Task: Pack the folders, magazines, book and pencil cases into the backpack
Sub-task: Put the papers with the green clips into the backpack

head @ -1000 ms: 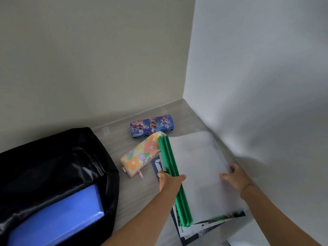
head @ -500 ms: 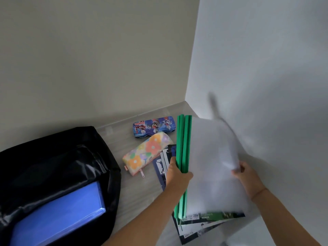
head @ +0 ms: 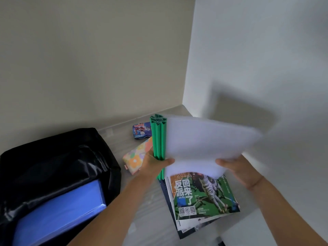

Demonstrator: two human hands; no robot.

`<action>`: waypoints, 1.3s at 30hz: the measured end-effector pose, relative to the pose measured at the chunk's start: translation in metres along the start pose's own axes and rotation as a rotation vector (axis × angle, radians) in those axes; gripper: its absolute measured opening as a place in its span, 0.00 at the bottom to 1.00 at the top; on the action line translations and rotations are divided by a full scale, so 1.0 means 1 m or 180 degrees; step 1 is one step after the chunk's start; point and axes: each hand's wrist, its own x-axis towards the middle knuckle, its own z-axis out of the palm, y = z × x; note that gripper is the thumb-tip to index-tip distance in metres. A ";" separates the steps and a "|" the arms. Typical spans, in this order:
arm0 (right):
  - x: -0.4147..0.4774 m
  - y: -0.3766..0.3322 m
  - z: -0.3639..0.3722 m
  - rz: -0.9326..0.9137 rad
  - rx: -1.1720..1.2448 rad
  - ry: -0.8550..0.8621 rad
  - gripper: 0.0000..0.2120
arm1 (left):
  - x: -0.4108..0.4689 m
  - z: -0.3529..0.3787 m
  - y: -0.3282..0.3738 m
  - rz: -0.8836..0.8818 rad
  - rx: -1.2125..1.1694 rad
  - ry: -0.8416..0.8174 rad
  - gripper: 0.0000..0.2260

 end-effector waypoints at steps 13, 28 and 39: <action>-0.001 -0.002 0.007 -0.0320 0.0023 0.0553 0.14 | 0.002 0.005 0.007 0.0353 -0.0025 0.0082 0.21; -0.011 -0.020 0.049 -0.0408 -0.0726 0.0302 0.11 | -0.016 -0.032 0.004 0.0262 0.0704 0.0261 0.19; -0.021 0.017 0.186 0.0898 0.0394 -0.0550 0.25 | -0.082 -0.198 -0.038 -0.0031 0.0361 0.0668 0.31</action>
